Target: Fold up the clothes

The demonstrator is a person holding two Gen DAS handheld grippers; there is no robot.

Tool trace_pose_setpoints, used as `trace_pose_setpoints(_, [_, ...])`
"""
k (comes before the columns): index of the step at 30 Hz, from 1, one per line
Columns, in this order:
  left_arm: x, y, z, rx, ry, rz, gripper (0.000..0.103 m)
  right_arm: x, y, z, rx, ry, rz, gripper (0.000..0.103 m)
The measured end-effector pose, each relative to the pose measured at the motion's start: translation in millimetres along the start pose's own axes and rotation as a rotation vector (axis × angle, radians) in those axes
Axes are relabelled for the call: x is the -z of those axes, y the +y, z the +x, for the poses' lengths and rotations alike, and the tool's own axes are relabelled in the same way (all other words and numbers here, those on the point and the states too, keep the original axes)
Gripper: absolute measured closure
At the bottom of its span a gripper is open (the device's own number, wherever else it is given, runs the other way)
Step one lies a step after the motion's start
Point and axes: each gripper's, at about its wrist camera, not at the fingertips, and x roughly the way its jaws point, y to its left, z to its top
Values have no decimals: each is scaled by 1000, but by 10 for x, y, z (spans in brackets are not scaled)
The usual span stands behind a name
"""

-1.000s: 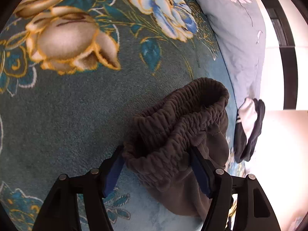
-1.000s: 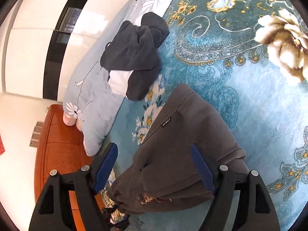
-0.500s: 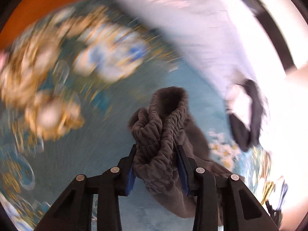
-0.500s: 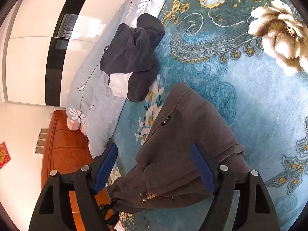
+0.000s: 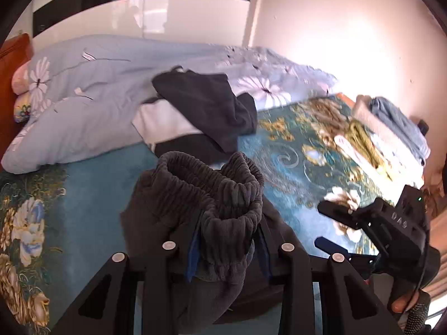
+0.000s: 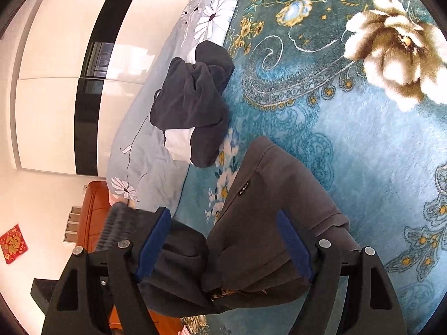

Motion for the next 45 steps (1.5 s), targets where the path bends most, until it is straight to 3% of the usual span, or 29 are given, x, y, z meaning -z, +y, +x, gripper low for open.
trace_pose_setpoints(5, [259,-431,412,1,151,89,66,-65,-166,-101,-58,-56,103,23])
trace_pose_setpoints(8, [324,-482,472,20,194,112,59,-94,-223,-111,-84,-73,140,23])
trace_pose_setpoints(10, [312,-434,424,103,205,78,33,-106,-228,-87,-81,-70,144,23])
trace_pose_setpoints(13, [252,-344,309,196,199,24,30,-119,-225,-48,-74,-61,138,23])
trace_pose_setpoints(16, [178,-155,102,216,148,-24,30,-123,-226,-22,-66,-57,129,23])
trace_pose_setpoints(19, [182,272,-104,166,69,-145,28,-124,-204,1,-48,-45,109,23])
trace_pose_setpoints(20, [209,423,-100,109,67,-180,27,-121,-189,14,-41,-37,96,23])
trace_pose_setpoints(22, [283,699,-30,-18,92,-235,27,-86,-128,116,3,16,49,23])
trace_pose_setpoints(24, [412,901,97,-83,157,-271,27,-31,-62,254,69,84,-6,23])
trace_pose_setpoints(27, [643,1016,256,-91,231,-297,27,128,84,544,190,224,-133,24])
trace_pose_setpoints(30, [759,942,312,-79,243,-271,27,305,209,766,276,323,-262,23])
trace_pose_setpoints(35, [764,799,322,-33,253,-216,27,357,237,872,302,340,-304,24])
trace_pose_setpoints(37, [765,813,316,-26,251,-218,27,373,295,859,311,324,-333,33])
trace_pose_setpoints(39, [757,879,263,20,239,-258,27,395,423,789,302,275,-385,62])
trace_pose_setpoints(43, [671,1060,13,157,167,-352,27,386,581,473,114,167,-420,68])
trace_pose_setpoints(45, [627,1094,-87,175,132,-354,27,346,580,281,49,87,-393,69])
